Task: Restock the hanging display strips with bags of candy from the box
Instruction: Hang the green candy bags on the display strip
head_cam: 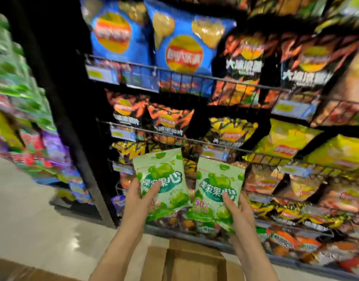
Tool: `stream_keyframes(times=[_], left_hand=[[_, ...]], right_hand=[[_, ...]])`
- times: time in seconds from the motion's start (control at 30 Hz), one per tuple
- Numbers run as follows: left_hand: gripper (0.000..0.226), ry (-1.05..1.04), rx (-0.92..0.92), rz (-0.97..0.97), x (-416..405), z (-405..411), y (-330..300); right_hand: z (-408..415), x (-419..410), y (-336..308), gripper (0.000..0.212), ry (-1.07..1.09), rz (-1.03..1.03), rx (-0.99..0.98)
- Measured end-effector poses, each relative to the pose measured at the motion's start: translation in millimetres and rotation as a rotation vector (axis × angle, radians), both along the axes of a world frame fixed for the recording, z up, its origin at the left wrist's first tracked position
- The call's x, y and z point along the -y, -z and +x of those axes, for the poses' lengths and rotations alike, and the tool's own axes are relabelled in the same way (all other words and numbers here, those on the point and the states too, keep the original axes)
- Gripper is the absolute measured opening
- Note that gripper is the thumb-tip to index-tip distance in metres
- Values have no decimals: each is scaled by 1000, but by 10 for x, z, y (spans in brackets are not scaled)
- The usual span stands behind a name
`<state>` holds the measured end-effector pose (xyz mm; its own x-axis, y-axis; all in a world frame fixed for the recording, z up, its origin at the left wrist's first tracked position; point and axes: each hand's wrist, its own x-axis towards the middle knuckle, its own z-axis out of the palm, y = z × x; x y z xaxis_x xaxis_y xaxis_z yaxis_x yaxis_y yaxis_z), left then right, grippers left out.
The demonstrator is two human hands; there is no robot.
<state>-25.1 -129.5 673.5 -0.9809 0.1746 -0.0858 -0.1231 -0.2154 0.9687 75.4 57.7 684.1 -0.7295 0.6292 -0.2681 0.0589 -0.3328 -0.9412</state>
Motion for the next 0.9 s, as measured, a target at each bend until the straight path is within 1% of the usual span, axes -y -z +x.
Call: stream_keyframes(times=[0.1, 0.13, 0.17, 0.2, 0.3, 0.33, 0.37, 0.43, 0.47, 0.53, 0.57, 0.6, 0.67, 0.7, 0.73, 0.87, 0.9], left_hand=[[111, -29, -53, 18, 159, -54, -379], [111, -44, -87, 29, 214, -63, -510], [107, -70, -97, 39, 265, -77, -638], [96, -96, -123, 55, 314, -98, -756], [36, -157, -183, 81, 425, -198, -1047], [28, -183, -214, 81, 463, -233, -1132], [26, -206, -240, 89, 502, -257, -1198], [26, -258, -290, 108, 596, -317, -1342], [26, -270, -297, 118, 615, -328, -1412], [29, -315, -318, 129, 723, -349, -1534], [28, -325, -321, 128, 782, -361, -1584], [32, -335, -324, 125, 849, -370, -1652], [80, -362, -345, 114, 1022, -408, -1754], [97, -381, -353, 112, 1100, -427, -1802], [103, -402, -353, 112, 1197, -463, -1819], [88, -452, -382, 96, 1564, -538, -1947], [78, -452, -393, 83, 1665, -567, -1969]], right_hand=[[-166, 113, -337, 81, -44, 36, -53], [-233, 146, -446, 80, -59, 54, -80], [-305, 163, -534, 80, -81, 64, -108], [-367, 204, -654, 79, -94, 79, -143], [-607, 289, -925, 74, -174, 91, -205], [-682, 342, -1040, 72, -195, 98, -244], [-758, 375, -1113, 70, -226, 88, -277], [-935, 464, -1244, 67, -280, 98, -328], [-988, 503, -1297, 59, -289, 122, -341], [-1098, 615, -1420, 30, -360, 172, -367], [-1153, 669, -1458, 22, -394, 189, -396], [-1206, 739, -1501, 19, -407, 209, -408], [-1315, 892, -1562, 20, -439, 233, -427], [-1372, 972, -1594, 21, -456, 240, -442], [-1429, 1067, -1627, 20, -468, 247, -453], [-1634, 1471, -1726, 21, -515, 264, -503], [-1680, 1577, -1755, 21, -517, 266, -518]])
